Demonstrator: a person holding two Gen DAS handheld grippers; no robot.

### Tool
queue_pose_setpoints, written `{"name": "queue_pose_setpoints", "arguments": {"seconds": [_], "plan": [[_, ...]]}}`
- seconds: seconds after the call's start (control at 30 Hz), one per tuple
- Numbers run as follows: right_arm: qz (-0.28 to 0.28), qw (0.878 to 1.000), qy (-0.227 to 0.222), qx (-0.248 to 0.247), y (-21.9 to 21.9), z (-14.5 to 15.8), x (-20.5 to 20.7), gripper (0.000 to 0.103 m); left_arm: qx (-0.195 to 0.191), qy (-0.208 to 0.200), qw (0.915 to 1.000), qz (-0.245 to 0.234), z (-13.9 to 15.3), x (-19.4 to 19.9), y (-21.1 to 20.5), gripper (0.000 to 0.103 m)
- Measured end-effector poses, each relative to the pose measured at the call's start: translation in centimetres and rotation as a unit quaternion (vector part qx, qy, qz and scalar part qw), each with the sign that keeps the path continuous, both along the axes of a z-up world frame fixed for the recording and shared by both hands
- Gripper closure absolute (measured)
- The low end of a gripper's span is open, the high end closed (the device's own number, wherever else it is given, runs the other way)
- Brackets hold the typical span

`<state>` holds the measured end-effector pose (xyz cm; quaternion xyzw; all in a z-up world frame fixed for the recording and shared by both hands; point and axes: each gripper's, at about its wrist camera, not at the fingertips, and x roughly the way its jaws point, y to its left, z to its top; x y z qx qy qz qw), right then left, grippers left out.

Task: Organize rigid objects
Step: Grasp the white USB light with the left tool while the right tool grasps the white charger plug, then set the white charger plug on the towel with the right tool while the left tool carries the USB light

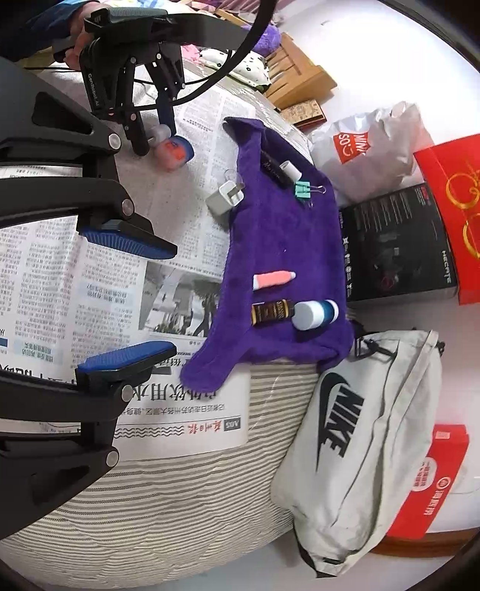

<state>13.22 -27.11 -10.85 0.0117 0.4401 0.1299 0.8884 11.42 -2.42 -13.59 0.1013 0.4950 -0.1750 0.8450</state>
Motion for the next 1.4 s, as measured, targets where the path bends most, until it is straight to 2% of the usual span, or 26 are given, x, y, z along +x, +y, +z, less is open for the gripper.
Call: {"name": "queue_pose_setpoints", "arguments": {"seconds": [0.23,0.37,0.5,0.67,0.83,0.97,1.07,1.13,1.17,1.2,1.4], "plan": [[0.013,1.000,0.009,0.008,0.8,-1.2,0.2,0.057,0.000,-0.015,0.9995,0.028,0.0,-0.4,2.5,0.069],[0.038,0.999,0.017,0.025,2.8,-2.2,0.8,0.057,0.004,-0.022,0.9977,0.065,-0.1,-0.3,5.7,0.069],[0.066,0.996,0.019,0.052,5.2,-3.0,2.0,0.057,0.006,-0.029,0.9963,0.080,-0.3,0.0,7.5,0.067],[0.086,0.996,-0.003,0.016,8.6,-3.5,3.5,0.057,-0.006,-0.041,0.9955,0.086,-0.5,0.0,8.3,0.067],[0.107,0.994,-0.015,0.005,11.0,-4.2,5.1,0.057,-0.013,-0.051,0.9949,0.086,-0.6,-0.1,8.5,0.067],[0.131,0.991,-0.020,-0.029,13.0,-5.0,6.0,0.057,-0.012,-0.053,0.9952,0.082,-0.6,-0.2,8.4,0.067],[0.151,0.987,-0.032,-0.036,14.1,-5.1,6.1,0.057,-0.016,-0.054,0.9953,0.079,-0.6,-0.3,8.5,0.067],[0.166,0.984,-0.039,-0.054,15.0,-5.3,6.3,0.060,-0.020,-0.054,0.9951,0.080,-0.6,-0.4,8.6,0.068],[0.167,0.983,-0.041,-0.065,15.3,-5.3,6.3,0.068,-0.020,-0.054,0.9951,0.080,-0.6,-0.4,8.5,0.068],[0.171,0.981,-0.044,-0.075,15.6,-5.2,6.2,0.071,-0.019,-0.054,0.9951,0.080,-0.6,-0.4,8.5,0.068],[0.190,0.979,-0.025,-0.073,15.6,-5.2,5.7,0.071,-0.019,-0.055,0.9952,0.078,-0.5,-0.5,8.5,0.068]]}}
